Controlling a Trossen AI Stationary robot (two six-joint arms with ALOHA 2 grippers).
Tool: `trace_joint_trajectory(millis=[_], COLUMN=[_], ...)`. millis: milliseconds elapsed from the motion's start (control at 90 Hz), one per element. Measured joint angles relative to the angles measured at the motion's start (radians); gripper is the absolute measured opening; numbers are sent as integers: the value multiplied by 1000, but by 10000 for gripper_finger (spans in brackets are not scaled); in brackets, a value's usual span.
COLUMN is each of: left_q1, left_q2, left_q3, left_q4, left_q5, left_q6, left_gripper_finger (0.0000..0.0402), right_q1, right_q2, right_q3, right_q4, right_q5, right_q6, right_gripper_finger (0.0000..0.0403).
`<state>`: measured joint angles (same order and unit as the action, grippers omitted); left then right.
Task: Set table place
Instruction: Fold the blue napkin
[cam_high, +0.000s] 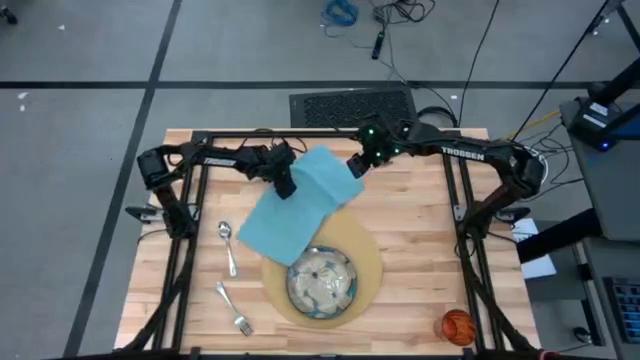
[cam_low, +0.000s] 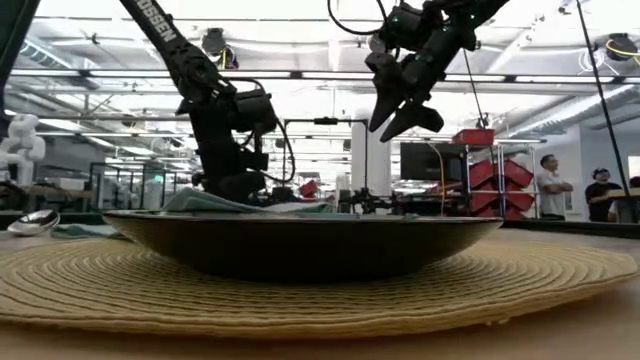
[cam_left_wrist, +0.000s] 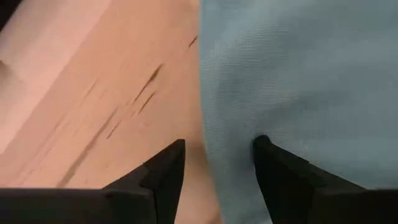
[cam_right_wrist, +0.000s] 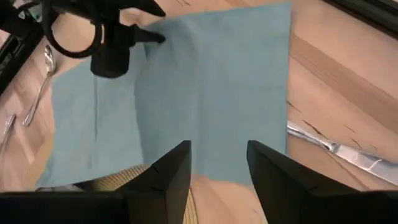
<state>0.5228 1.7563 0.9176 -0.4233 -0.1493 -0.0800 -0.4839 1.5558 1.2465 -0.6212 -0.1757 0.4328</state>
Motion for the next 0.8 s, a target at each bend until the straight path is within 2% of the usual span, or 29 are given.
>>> trace_joint_trajectory(millis=[111, 233, 300, 389, 511, 689, 800], left_q1=[-8, -37, -51, -79, -161, -319, -399], left_q2=[-19, -84, -156, -258, -348, -383, -381], left_q3=[-3, -13, -11, -7, -11, -12, -27], left_q4=[-50, -28, 24, 36, -59, -264, -295], left_q5=[20, -57, -56, 62, 236, 255, 254], left_q6=[22, 33, 38, 37, 11, -47, -95], left_gripper_finger=[171, 171, 171, 171, 171, 171, 171], right_q1=[0, -7, -8, -8, -8, -9, -13], right_q2=[0, 0, 0, 0, 0, 0, 0], right_q3=[0, 0, 0, 0, 0, 0, 0], right_q4=[-1, 1, 1, -3, -19, -21, -18], right_q5=[0, 0, 0, 0, -1, 0, 0], right_q6=[-1, -7, -11, -20, -35, -56, -60], right_gripper_finger=[147, 147, 147, 147, 147, 147, 147])
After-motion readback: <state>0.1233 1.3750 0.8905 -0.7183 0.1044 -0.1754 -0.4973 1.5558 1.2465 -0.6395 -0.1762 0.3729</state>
